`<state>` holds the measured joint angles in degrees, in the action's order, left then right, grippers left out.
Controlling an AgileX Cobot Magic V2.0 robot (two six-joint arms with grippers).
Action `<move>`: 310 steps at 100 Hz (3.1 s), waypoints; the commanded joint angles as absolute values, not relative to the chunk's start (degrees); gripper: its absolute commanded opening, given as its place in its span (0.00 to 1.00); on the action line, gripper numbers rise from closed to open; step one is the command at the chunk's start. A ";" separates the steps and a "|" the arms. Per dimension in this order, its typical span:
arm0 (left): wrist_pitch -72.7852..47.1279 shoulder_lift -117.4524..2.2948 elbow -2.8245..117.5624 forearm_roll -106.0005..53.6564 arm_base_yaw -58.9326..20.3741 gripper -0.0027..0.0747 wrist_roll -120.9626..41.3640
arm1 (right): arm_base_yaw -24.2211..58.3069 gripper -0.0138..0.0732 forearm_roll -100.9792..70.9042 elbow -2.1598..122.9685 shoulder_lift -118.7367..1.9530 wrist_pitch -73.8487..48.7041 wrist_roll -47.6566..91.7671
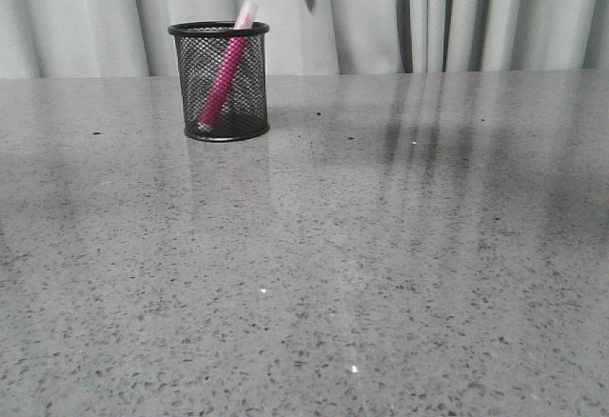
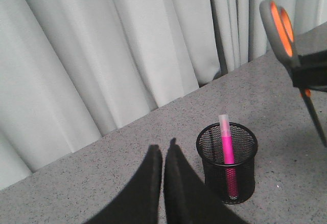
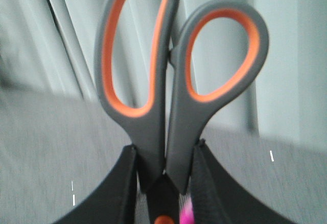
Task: Put pen and scissors into bin
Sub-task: 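Carry the scissors above the mesh cup, blades down, then lower the scissors into the cup and open the right gripper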
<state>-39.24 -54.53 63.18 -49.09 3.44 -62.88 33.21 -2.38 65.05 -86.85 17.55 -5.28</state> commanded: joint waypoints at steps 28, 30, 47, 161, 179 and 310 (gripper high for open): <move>-36.31 -53.92 64.71 -52.03 3.26 0.01 -62.58 | 33.03 0.07 -1.93 73.80 -95.10 39.06 -5.14; -36.31 -53.92 64.71 -52.03 3.26 0.01 -62.58 | 33.03 0.07 -1.70 74.35 -95.61 38.74 -5.14; -36.31 -53.92 64.71 -52.03 3.26 0.01 -62.58 | 33.03 0.07 -1.60 78.94 -99.66 38.23 -5.14; -36.42 -53.92 64.71 -52.03 3.26 0.01 -62.58 | 33.21 0.07 -1.61 77.32 -107.11 31.97 -5.14; -36.42 -53.92 64.71 -52.03 3.26 0.01 -62.58 | 33.71 0.07 0.78 77.32 -107.11 31.34 -5.14; -36.42 -53.92 64.71 -52.03 3.26 0.01 -62.58 | 33.71 0.47 1.59 77.11 -103.05 28.64 -5.14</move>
<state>-39.20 -54.53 63.18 -49.30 3.44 -62.88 33.67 1.11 75.82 -107.89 24.26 -5.28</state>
